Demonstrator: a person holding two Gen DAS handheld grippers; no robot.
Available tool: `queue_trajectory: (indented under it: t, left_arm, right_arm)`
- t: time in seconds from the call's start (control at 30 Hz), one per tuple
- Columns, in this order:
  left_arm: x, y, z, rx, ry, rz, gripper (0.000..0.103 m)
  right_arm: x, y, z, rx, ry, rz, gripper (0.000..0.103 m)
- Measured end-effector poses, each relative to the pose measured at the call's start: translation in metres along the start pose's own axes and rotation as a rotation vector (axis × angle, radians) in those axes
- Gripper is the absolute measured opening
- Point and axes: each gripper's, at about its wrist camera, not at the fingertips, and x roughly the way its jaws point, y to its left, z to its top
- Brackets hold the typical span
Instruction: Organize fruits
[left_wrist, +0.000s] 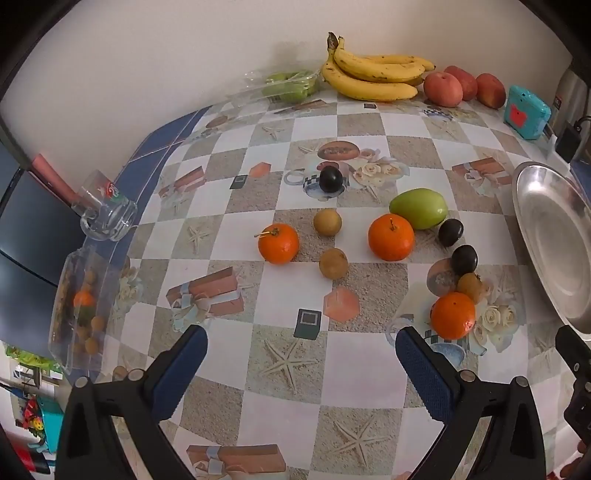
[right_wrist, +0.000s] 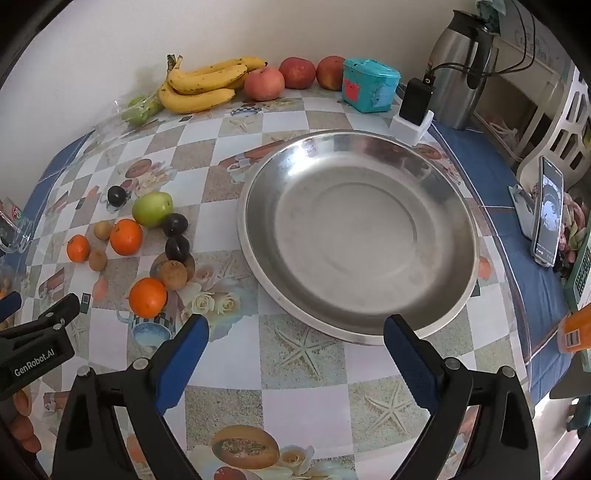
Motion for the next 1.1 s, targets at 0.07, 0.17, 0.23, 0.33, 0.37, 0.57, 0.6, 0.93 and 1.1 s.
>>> queue_trajectory:
  t: [0.07,0.17,0.23,0.33,0.37,0.57,0.6,0.93,1.1]
  left_arm:
    - [-0.0001,0.0003,-0.0004,-0.002,0.0,0.0,0.103]
    - [0.0003,0.0016,-0.0001,-0.003,0.003,-0.001,0.103]
    - [0.0008,0.002,-0.0002,-0.004,0.005,-0.001,0.103]
    - [0.0009,0.0023,-0.0004,-0.002,0.005,0.0,0.103]
    - [0.001,0.0024,-0.0004,-0.002,0.006,0.0,0.103]
    - [0.0025,0.0035,-0.0016,0.001,0.01,0.002,0.103]
    - [0.0025,0.003,-0.0014,0.0,0.009,0.002,0.103]
    - [0.0027,0.0024,-0.0014,0.0,0.011,0.003,0.103]
    - [0.0037,0.003,-0.0029,0.001,0.012,0.005,0.103]
  right_arm:
    - [0.0001,-0.0005,-0.0001,0.004,0.001,0.001,0.096]
    - [-0.0007,-0.0009,0.0,0.005,-0.002,0.002,0.096]
    - [-0.0009,-0.0009,-0.0001,0.004,-0.002,0.004,0.096]
    - [-0.0002,0.0001,0.0,-0.002,0.003,0.009,0.096]
    - [0.0003,0.0004,0.0,-0.004,0.006,0.011,0.096]
    - [0.002,0.0036,-0.0016,-0.019,0.019,0.019,0.096]
    - [0.0024,0.0039,-0.0018,-0.022,0.021,0.02,0.096]
    - [0.005,0.0036,-0.0022,-0.028,0.035,0.015,0.096]
    - [0.0056,0.0038,-0.0024,-0.03,0.038,0.013,0.096]
